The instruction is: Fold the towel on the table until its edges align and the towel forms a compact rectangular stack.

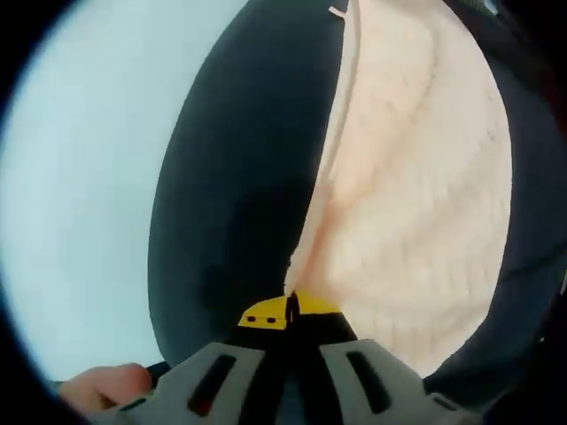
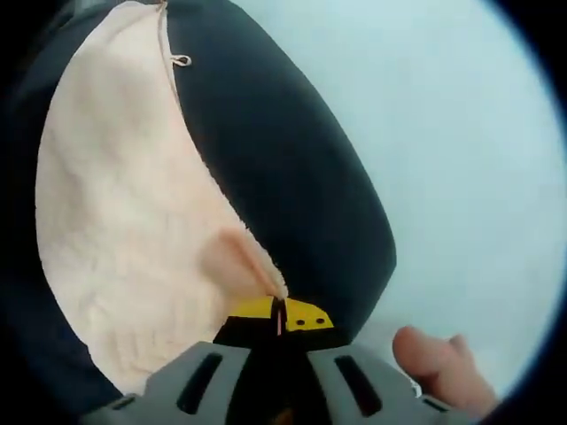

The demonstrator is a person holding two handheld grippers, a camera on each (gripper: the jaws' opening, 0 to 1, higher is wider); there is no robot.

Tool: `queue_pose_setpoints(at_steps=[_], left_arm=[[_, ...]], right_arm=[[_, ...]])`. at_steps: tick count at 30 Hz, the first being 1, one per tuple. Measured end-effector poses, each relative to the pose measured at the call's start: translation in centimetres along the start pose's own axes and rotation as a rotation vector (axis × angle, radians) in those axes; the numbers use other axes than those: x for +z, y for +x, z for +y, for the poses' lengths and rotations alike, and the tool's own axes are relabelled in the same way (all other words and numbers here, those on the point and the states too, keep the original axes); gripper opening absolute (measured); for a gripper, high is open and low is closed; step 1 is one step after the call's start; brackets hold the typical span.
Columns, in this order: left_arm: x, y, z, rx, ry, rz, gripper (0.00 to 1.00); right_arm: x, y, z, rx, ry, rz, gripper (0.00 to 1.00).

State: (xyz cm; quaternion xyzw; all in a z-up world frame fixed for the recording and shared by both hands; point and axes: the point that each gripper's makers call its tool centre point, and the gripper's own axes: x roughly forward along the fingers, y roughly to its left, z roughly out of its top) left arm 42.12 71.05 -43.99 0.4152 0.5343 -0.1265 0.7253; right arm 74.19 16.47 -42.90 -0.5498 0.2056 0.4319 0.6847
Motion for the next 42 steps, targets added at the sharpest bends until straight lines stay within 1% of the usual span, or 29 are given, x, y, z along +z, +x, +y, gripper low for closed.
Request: queue_pose_setpoints(at_steps=[1, 8, 12, 14, 15, 16, 17, 18, 19, 20, 21, 22, 23, 24, 26, 27, 29, 30, 31, 33, 34, 35, 36, 37, 38, 39, 40, 41, 42], left_arm=[[0.1, 0.1, 0.4, 0.013, -0.014, -0.005, 0.00], [0.3, 0.9, 0.9, -0.008, -0.057, -0.016, 0.00], [0.2, 1.6, 0.5, -0.030, -0.080, -0.029, 0.00], [0.4, 2.2, -0.2, -0.046, -0.094, -0.058, 0.00], [0.5, 2.0, -0.1, -0.032, -0.079, -0.069, 0.00], [1.0, 1.7, 1.0, 0.016, -0.078, -0.104, 0.00], [1.4, 0.9, 1.6, 0.037, -0.074, -0.152, 0.07], [1.8, -0.2, 1.6, 0.046, -0.076, -0.220, 0.19], [1.9, -1.2, 2.4, 0.079, -0.100, -0.269, 0.35], [1.4, -2.4, 3.3, 0.125, -0.133, -0.277, 0.49], [0.7, -3.3, 3.6, 0.155, -0.147, -0.253, 0.47], [0.1, -3.7, 4.2, 0.182, -0.120, -0.238, 0.42], [-0.3, -4.3, 4.3, 0.202, -0.096, -0.232, 0.40], [-0.2, -4.7, 4.3, 0.210, -0.116, -0.250, 0.41], [0.8, -5.7, 3.6, 0.183, -0.199, -0.339, 0.39], [1.4, -6.0, 2.7, 0.166, -0.194, -0.374, 0.39], [2.4, -6.2, 1.4, 0.168, -0.175, -0.401, 0.39], [3.6, -6.0, 0.3, 0.143, -0.174, -0.449, 0.38], [4.6, -5.9, -0.9, 0.107, -0.165, -0.483, 0.38], [6.0, -5.0, -2.0, 0.075, -0.222, -0.530, 0.39], [6.2, -4.2, -2.2, 0.063, -0.267, -0.532, 0.39], [6.1, -3.3, -2.6, 0.034, -0.313, -0.524, 0.38], [5.6, -2.5, -3.1, 0.013, -0.324, -0.491, 0.39], [5.0, -2.1, -3.1, 0.027, -0.321, -0.466, 0.39], [4.6, -2.0, -3.1, 0.050, -0.327, -0.468, 0.39], [4.4, -2.4, -2.8, 0.081, -0.352, -0.494, 0.39], [4.2, -2.9, -2.9, 0.095, -0.406, -0.517, 0.38], [3.8, -3.3, -3.2, 0.100, -0.460, -0.533, 0.38], [3.9, -3.9, -3.9, 0.097, -0.456, -0.564, 0.38]], right_arm=[[0.0, 0.3, -0.3, 0.000, 0.004, 0.003, 0.00], [-0.1, 1.0, -0.4, 0.012, 0.020, 0.018, 0.00], [-0.2, 1.5, -0.2, 0.011, 0.042, 0.034, 0.00], [-0.9, 2.1, 0.8, 0.052, 0.037, 0.059, 0.00], [-1.3, 2.1, 1.5, 0.073, 0.041, 0.068, 0.01], [-1.4, 2.0, 2.2, 0.103, 0.037, 0.062, 0.02], [-1.4, 1.8, 2.3, 0.112, 0.033, 0.056, 0.02], [-1.5, 1.5, 2.1, 0.110, 0.032, 0.050, 0.04], [-1.6, 1.2, 1.8, 0.112, 0.035, 0.049, 0.06], [-1.9, 0.9, 1.4, 0.105, 0.054, 0.055, 0.08], [-2.1, 0.7, 0.8, 0.095, 0.067, 0.062, 0.10], [-2.4, 0.4, 0.2, 0.088, 0.066, 0.060, 0.13], [-2.6, 0.3, -0.6, 0.068, 0.070, 0.054, 0.17], [-2.8, 0.1, -1.6, 0.041, 0.081, 0.046, 0.23], [-3.1, -0.3, -3.8, -0.031, 0.176, 0.017, 0.29], [-3.3, -0.6, -4.5, -0.053, 0.204, 0.009, 0.28], [-3.7, -1.1, -5.2, -0.080, 0.235, 0.008, 0.17], [-3.7, -1.5, -5.0, -0.078, 0.236, -0.002, 0.11], [-3.3, -1.5, -4.6, -0.073, 0.252, -0.023, 0.09], [-1.4, -1.2, -2.5, -0.006, 0.325, -0.123, 0.09], [-1.3, -1.1, -0.7, 0.054, 0.359, -0.107, 0.10], [-2.5, -1.1, 0.8, 0.081, 0.386, -0.017, 0.10], [-4.0, -1.3, 1.4, 0.073, 0.386, 0.079, 0.10], [-4.8, -1.6, 1.5, 0.062, 0.392, 0.114, 0.08], [-4.7, -2.1, 1.6, 0.059, 0.454, 0.091, 0.08], [-4.0, -2.8, 1.7, 0.072, 0.530, 0.030, 0.08], [-3.7, -3.7, 1.8, 0.089, 0.598, -0.015, 0.09], [-3.9, -4.7, 1.7, 0.097, 0.642, -0.035, 0.09], [-4.0, -5.6, 2.0, 0.109, 0.634, -0.060, 0.09]])
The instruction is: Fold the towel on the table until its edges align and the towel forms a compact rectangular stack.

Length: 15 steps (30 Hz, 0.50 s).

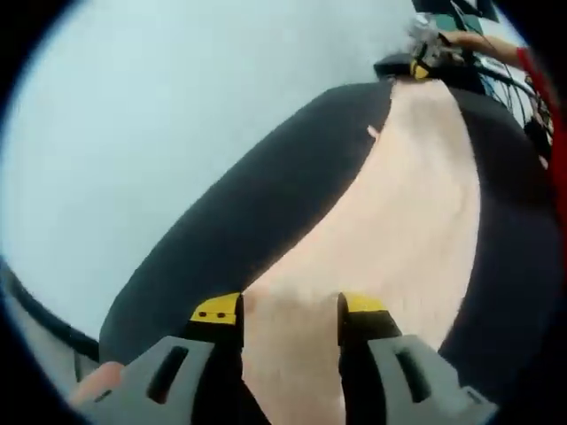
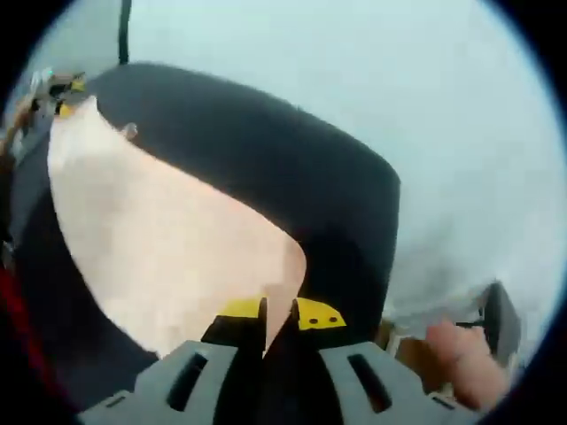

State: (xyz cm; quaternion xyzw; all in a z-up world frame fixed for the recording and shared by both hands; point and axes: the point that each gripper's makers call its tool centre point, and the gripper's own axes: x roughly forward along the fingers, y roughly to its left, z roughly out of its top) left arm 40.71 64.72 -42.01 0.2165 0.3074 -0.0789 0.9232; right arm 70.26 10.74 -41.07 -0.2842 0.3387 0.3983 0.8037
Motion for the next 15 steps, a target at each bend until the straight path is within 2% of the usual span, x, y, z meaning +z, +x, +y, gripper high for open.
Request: queue_pose_setpoints(at_steps=[2, 3, 4, 5, 7, 8, 9, 12, 15], left_arm=[[0.3, -1.1, -1.1, 0.011, 0.070, -0.072, 0.38], [-0.1, -1.5, -1.7, 0.016, 0.070, -0.072, 0.38], [-0.7, -1.9, -2.4, 0.013, 0.070, -0.055, 0.38], [-1.0, -2.1, -3.0, 0.011, 0.072, -0.050, 0.38], [-1.7, -2.5, -3.4, 0.018, 0.106, -0.045, 0.38], [-2.2, -2.6, -3.3, 0.024, 0.137, -0.025, 0.38], [-2.9, -2.7, -3.1, 0.031, 0.160, 0.005, 0.38], [-3.7, -2.8, -3.2, 0.017, 0.179, 0.017, 0.39], [-4.0, -3.1, -3.0, -0.001, 0.119, -0.010, 0.39]], right_arm=[[-1.0, -1.3, 2.0, 0.059, -0.150, -0.044, 0.10], [-2.1, -1.8, 2.4, 0.043, -0.251, -0.030, 0.11], [-3.0, -2.3, 3.6, 0.068, -0.367, -0.030, 0.12], [-3.5, -2.4, 5.0, 0.099, -0.421, -0.058, 0.14], [-4.9, -2.6, 6.1, 0.085, -0.473, -0.030, 0.16], [-4.7, -2.4, 5.7, 0.036, -0.508, -0.034, 0.16], [-4.7, -2.3, 5.6, 0.011, -0.588, -0.038, 0.16], [-5.2, -1.4, 6.7, 0.058, -0.634, -0.033, 0.16], [-6.3, -0.6, 6.8, 0.092, -0.702, 0.008, 0.16]])
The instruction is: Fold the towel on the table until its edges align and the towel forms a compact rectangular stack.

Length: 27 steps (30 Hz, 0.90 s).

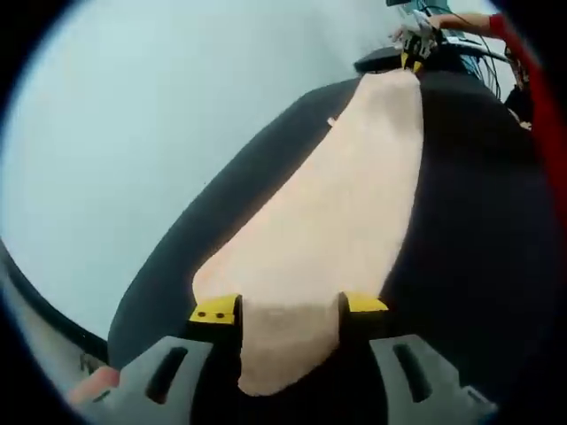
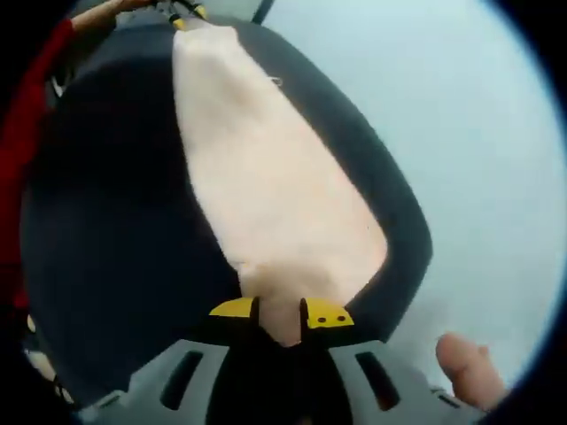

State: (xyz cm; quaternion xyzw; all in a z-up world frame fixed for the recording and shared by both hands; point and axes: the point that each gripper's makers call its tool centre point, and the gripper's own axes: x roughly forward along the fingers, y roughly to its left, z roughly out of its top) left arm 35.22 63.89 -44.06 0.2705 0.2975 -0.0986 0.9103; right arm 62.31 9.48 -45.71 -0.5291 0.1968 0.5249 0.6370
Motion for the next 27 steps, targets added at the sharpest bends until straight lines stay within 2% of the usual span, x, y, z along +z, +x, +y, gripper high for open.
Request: queue_pose_setpoints(at_steps=[1, 2, 4, 6, 9, 12, 15, 18, 19, 20, 22, 23, 25, 26, 27], left_arm=[[-0.3, 0.0, -0.3, -0.025, -0.028, -0.008, 0.39], [-0.7, 0.1, -0.7, -0.049, -0.060, 0.000, 0.39], [-1.2, 0.2, -1.0, -0.075, -0.144, -0.012, 0.35], [-1.3, 0.2, -1.3, -0.096, -0.198, -0.019, 0.31], [-1.3, 0.0, -1.9, -0.094, -0.194, -0.028, 0.28], [-1.2, -0.2, -1.6, -0.074, -0.184, -0.030, 0.29], [-1.2, -0.6, -1.6, -0.064, -0.170, -0.026, 0.29], [-1.1, -1.4, -1.4, -0.062, -0.158, -0.025, 0.29], [-1.3, -1.7, -1.2, -0.060, -0.150, -0.013, 0.29], [-1.3, -2.0, -1.0, -0.057, -0.136, -0.004, 0.29], [-0.7, -2.7, -0.5, -0.054, -0.110, -0.008, 0.29], [0.1, -2.8, 0.1, -0.046, -0.109, -0.038, 0.30], [2.0, -2.1, 1.2, -0.030, -0.163, -0.109, 0.29], [2.0, -1.4, 1.6, -0.035, -0.151, -0.092, 0.29], [1.5, -0.1, 2.2, -0.023, -0.134, -0.064, 0.29]], right_arm=[[-0.2, 0.2, 0.2, 0.022, 0.002, 0.005, 0.16], [-0.6, 0.4, 0.4, 0.041, 0.040, 0.018, 0.14], [-1.7, 0.3, 0.6, 0.083, 0.126, 0.100, 0.01], [-1.4, 0.1, 0.4, 0.069, 0.098, 0.094, 0.00], [-1.4, -0.5, 1.1, 0.071, 0.086, 0.112, 0.00], [-1.7, -1.1, 2.0, 0.096, 0.096, 0.129, 0.00], [-1.1, -1.0, 0.6, 0.022, 0.099, 0.061, 0.01], [-1.5, -1.0, 0.5, 0.030, 0.124, 0.057, 0.14], [-1.7, -1.4, 1.0, 0.068, 0.132, 0.068, 0.16], [-1.5, -1.7, 1.0, 0.084, 0.177, 0.061, 0.16], [-0.3, -2.4, -0.4, 0.083, 0.268, 0.010, 0.15], [0.9, -2.5, -1.3, 0.079, 0.293, -0.050, 0.15], [3.4, -2.1, -4.1, 0.034, 0.360, -0.182, 0.15], [4.3, -1.9, -4.9, 0.017, 0.393, -0.228, 0.16], [4.9, -0.9, -6.4, -0.032, 0.462, -0.255, 0.16]])
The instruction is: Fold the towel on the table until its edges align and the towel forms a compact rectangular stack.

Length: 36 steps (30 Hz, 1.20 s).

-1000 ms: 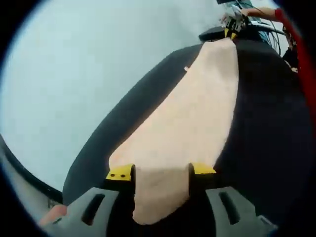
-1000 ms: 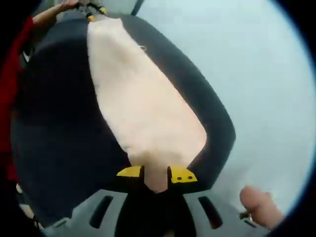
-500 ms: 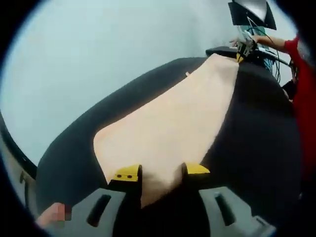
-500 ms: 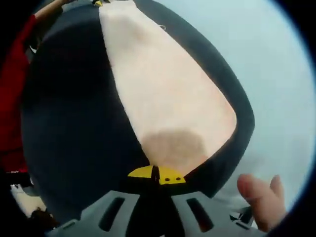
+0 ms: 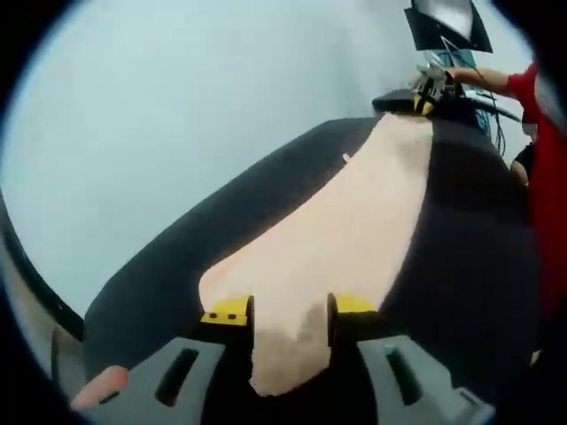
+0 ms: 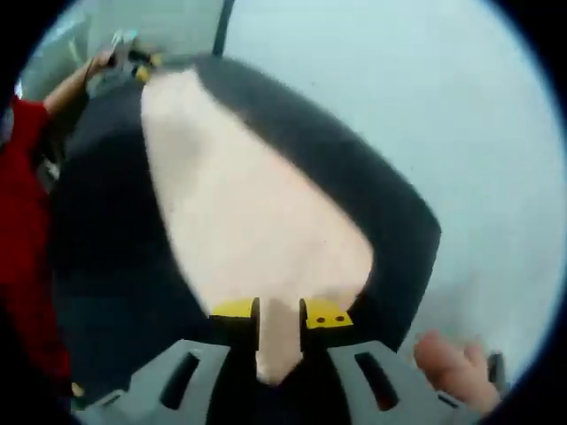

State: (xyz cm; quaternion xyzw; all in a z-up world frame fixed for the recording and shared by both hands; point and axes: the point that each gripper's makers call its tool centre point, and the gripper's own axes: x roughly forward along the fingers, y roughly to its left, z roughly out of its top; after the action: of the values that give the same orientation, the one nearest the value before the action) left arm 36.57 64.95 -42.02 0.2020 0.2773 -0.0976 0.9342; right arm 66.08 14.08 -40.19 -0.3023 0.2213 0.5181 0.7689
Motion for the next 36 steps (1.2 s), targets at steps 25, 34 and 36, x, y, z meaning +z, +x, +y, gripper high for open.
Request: queue_pose_setpoints(at_steps=[25, 34, 36], left_arm=[[-1.9, 2.3, 1.2, 0.070, -0.137, 0.047, 0.39], [-4.2, 1.1, -1.3, 0.047, -0.393, 0.014, 0.25], [-4.0, 0.6, -1.8, 0.049, -0.344, 0.029, 0.25]], right_arm=[[-0.5, 6.5, -4.3, -0.112, 0.011, 0.073, 0.14], [-3.1, 7.1, -4.1, -0.103, 0.173, 0.166, 0.15], [-2.7, 6.8, -4.0, -0.092, 0.161, 0.166, 0.15]])
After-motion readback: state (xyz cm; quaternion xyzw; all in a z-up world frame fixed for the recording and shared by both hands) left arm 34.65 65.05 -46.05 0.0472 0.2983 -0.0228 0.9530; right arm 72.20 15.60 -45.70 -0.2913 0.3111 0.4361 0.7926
